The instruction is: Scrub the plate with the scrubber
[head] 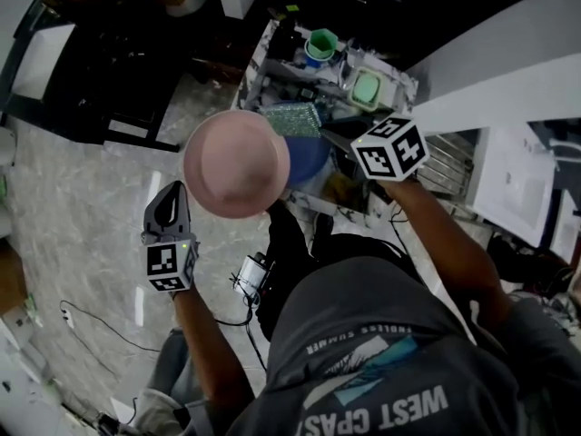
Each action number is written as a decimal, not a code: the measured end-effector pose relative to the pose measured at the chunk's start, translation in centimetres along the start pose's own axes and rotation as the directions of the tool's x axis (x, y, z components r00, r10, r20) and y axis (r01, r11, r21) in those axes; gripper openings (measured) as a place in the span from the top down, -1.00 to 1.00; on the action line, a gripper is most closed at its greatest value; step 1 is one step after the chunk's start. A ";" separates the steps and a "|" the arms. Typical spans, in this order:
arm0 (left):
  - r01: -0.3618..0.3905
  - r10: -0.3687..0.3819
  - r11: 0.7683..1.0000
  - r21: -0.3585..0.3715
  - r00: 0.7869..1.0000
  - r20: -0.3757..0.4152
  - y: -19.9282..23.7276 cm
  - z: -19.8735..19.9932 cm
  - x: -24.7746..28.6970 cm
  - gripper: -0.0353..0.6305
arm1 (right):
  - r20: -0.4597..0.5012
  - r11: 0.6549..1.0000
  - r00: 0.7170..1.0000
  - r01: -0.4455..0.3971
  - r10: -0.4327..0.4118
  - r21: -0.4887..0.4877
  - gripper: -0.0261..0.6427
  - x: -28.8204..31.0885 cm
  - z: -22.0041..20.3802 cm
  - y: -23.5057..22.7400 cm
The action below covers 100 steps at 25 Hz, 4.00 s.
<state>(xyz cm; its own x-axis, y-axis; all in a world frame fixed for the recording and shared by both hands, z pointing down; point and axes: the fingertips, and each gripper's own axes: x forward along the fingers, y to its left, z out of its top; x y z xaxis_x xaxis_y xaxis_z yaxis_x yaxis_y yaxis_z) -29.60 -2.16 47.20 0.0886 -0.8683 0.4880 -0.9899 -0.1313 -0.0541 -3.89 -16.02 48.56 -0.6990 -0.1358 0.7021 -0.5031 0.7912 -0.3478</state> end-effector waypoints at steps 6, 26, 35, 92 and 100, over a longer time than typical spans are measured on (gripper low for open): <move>0.009 -0.009 1.000 0.008 1.000 0.006 -0.9 0.5 -0.1 0.89 | 0.025 0.996 0.999 0.032 -0.034 0.080 0.84 -1.3 -1.5 -2.2; 0.009 -0.008 1.000 0.029 0.999 -0.041 -2.8 1.9 -0.4 0.89 | 0.030 0.948 0.998 0.034 -0.046 0.317 0.84 -0.2 -6.2 -6.4; 0.006 -0.005 0.999 0.033 0.999 -0.033 -3.1 2.2 -0.2 0.89 | -0.024 0.919 0.999 0.030 -0.023 0.392 0.84 2.8 -8.8 -7.4; 0.070 -0.061 0.991 0.118 0.995 -0.076 -10.7 5.5 3.5 0.89 | 0.345 0.431 0.887 -0.193 -0.308 0.881 0.83 -10.9 -17.2 -28.8; 0.076 -0.066 0.990 0.119 0.995 -0.080 -10.8 5.3 3.7 0.89 | 0.361 0.449 0.881 -0.201 -0.306 0.871 0.83 -11.0 -16.8 -28.7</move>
<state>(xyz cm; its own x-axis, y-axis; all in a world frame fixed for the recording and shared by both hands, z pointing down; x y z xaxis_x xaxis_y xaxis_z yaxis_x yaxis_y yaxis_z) -17.99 -6.49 44.99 0.1450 -0.8165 0.5589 -0.9600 -0.2528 -0.1202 26.72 -27.23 61.23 -0.6456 -0.5770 0.5003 -0.5274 -0.1368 -0.8385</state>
